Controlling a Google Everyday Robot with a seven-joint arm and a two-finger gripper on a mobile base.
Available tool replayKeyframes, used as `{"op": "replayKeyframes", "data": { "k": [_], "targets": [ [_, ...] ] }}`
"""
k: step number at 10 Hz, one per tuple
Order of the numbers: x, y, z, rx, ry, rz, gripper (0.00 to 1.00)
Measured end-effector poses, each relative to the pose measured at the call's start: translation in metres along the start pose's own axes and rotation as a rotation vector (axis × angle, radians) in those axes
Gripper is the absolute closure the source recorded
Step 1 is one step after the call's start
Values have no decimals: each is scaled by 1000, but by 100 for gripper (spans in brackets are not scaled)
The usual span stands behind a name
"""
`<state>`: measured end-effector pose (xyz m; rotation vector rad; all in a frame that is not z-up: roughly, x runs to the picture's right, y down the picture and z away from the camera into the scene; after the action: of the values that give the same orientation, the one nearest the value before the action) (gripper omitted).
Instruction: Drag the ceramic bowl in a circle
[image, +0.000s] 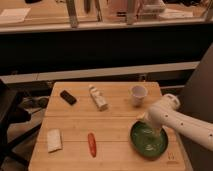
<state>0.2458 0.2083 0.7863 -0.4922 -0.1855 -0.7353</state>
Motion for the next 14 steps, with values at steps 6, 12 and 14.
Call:
{"op": "replayKeyframes", "data": {
  "k": [6, 12, 14],
  "targets": [
    [0, -13, 13, -45, 0, -19, 20],
    [4, -22, 39, -56, -78, -8, 57],
    [4, -20, 42, -56, -85, 6, 79]
  ]
}}
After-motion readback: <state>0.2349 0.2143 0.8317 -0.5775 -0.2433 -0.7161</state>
